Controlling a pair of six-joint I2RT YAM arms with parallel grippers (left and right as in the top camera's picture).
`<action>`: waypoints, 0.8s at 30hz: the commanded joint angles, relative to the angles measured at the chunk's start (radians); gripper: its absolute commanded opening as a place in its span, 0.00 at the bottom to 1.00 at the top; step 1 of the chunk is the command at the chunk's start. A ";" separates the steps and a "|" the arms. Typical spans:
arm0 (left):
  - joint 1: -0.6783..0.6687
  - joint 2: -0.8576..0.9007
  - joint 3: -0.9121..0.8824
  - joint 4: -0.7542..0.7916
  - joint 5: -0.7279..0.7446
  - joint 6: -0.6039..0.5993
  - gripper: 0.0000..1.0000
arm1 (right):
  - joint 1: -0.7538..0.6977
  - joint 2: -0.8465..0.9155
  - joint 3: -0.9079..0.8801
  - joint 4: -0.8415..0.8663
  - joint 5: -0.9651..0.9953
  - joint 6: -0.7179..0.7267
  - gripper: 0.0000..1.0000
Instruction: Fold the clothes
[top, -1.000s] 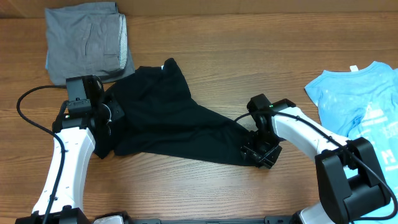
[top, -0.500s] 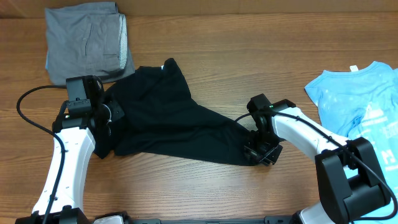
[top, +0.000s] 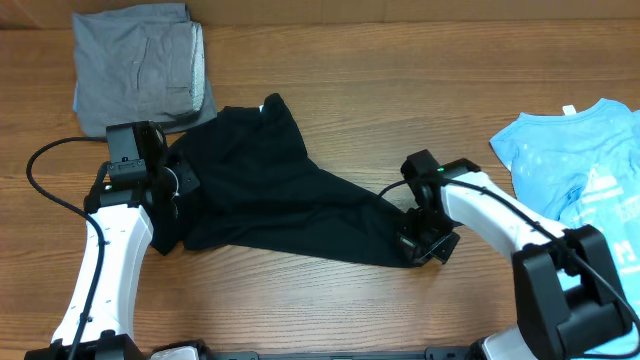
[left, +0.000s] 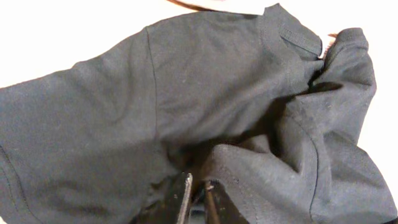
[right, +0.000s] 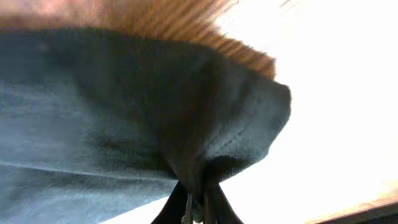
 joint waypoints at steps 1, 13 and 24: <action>0.006 -0.025 0.069 -0.014 -0.002 0.046 0.04 | -0.033 -0.086 0.080 -0.032 0.071 0.005 0.04; 0.005 -0.155 0.401 -0.294 0.066 0.086 0.04 | -0.080 -0.277 0.424 -0.174 0.081 -0.101 0.04; 0.005 0.059 0.404 -0.447 0.164 0.176 0.84 | -0.080 -0.299 0.476 -0.222 0.081 -0.127 0.04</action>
